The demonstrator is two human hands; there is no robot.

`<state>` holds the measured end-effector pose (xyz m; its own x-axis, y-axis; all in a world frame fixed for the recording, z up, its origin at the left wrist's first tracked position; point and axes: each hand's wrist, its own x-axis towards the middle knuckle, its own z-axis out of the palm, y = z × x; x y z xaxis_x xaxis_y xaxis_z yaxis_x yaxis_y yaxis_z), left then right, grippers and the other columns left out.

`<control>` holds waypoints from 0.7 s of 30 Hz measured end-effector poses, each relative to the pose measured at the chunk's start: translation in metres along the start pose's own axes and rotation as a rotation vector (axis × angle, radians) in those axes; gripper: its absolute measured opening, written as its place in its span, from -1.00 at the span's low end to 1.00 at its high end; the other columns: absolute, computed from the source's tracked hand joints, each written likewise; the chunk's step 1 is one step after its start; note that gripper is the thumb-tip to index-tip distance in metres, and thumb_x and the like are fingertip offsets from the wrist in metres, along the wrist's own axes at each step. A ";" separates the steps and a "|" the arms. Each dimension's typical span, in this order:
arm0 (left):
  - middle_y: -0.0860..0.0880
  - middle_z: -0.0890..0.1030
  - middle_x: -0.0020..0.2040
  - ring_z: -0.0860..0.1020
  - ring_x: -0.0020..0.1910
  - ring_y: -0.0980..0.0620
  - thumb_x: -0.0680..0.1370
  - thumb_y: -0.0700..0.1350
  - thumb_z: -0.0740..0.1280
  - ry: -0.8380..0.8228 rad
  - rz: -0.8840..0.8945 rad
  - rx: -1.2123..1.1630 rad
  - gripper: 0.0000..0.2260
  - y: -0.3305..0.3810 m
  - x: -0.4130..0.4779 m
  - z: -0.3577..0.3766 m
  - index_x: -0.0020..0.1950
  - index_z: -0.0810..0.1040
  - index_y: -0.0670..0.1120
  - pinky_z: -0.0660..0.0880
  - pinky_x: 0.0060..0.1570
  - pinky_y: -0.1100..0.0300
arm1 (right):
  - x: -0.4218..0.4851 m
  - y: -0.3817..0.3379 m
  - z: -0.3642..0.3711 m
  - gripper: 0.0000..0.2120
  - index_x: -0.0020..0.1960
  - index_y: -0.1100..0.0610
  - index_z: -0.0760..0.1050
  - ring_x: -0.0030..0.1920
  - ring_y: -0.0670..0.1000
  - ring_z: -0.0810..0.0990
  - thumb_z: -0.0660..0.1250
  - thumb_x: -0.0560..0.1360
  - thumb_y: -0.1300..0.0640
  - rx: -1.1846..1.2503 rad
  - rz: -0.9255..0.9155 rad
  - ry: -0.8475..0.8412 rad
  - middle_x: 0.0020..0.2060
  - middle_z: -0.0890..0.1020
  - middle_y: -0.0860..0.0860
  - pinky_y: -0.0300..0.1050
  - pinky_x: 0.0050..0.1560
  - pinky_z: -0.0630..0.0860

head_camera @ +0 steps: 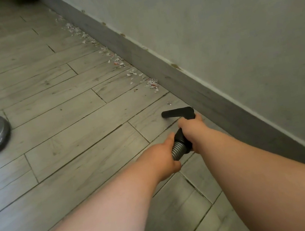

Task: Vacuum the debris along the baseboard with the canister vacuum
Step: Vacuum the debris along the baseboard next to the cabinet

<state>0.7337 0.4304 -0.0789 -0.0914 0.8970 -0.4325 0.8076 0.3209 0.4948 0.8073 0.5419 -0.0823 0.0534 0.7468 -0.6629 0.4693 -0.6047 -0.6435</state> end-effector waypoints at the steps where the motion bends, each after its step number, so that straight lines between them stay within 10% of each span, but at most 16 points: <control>1: -0.12 0.53 0.16 0.51 0.00 -0.06 0.51 0.00 0.31 -0.006 0.002 0.000 -0.20 0.000 0.002 0.001 0.57 -0.16 0.11 0.44 -0.07 0.15 | 0.002 0.002 -0.001 -0.33 0.56 -0.12 -0.03 0.06 0.25 0.55 0.21 0.56 0.11 0.015 -0.005 0.005 0.09 0.50 0.20 0.29 0.08 0.55; 21: 0.03 0.47 -0.18 0.52 -0.18 -0.02 0.44 -0.05 0.34 0.081 0.012 -0.065 -0.29 -0.002 0.014 -0.016 0.50 0.05 0.11 0.48 -0.25 0.16 | 0.013 -0.024 0.000 -0.46 0.48 0.00 0.15 -0.20 0.20 0.59 0.21 0.54 0.17 -0.080 -0.027 -0.139 0.01 0.52 0.23 0.01 -0.45 0.57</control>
<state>0.7215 0.4468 -0.0739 -0.1306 0.9217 -0.3653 0.7699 0.3264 0.5483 0.7967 0.5661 -0.0754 -0.0801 0.7133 -0.6963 0.5377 -0.5573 -0.6327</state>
